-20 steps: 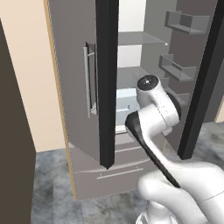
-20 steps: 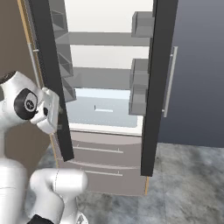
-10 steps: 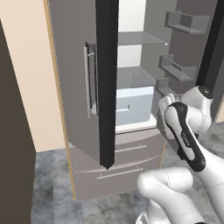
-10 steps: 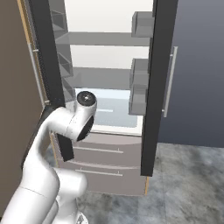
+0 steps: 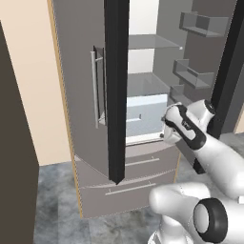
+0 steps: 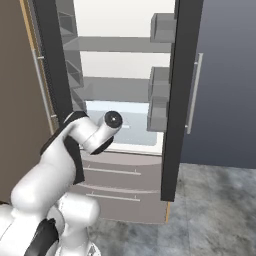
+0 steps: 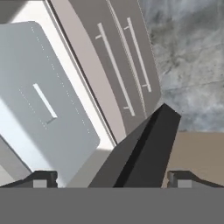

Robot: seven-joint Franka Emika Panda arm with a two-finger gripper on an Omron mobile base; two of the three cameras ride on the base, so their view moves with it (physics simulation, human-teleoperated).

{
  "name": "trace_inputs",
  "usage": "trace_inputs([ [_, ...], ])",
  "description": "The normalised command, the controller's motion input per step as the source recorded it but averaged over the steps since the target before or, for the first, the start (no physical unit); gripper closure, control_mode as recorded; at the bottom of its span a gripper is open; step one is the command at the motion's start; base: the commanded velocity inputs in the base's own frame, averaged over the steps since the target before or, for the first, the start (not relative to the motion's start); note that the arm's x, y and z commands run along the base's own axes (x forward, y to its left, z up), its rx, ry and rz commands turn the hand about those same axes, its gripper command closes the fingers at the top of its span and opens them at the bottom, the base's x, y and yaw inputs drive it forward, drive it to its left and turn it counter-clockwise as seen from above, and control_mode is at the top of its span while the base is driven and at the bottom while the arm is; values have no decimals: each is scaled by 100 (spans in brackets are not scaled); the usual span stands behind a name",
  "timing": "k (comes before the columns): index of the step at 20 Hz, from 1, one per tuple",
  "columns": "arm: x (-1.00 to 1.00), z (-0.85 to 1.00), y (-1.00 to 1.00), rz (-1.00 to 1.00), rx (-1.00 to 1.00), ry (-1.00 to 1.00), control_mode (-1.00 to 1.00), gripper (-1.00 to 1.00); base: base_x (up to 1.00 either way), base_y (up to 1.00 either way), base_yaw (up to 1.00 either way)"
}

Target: Place one of the steaks on the plate and the other in the bowl. Then place the bowl in the fridge.

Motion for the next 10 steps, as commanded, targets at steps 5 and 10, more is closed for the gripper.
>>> trace_inputs([
  [5,68,0,38,-1,0,0,-100,-100,0,0,0],
  [10,87,0,27,4,5,0,-100,-100,0,0,0],
])
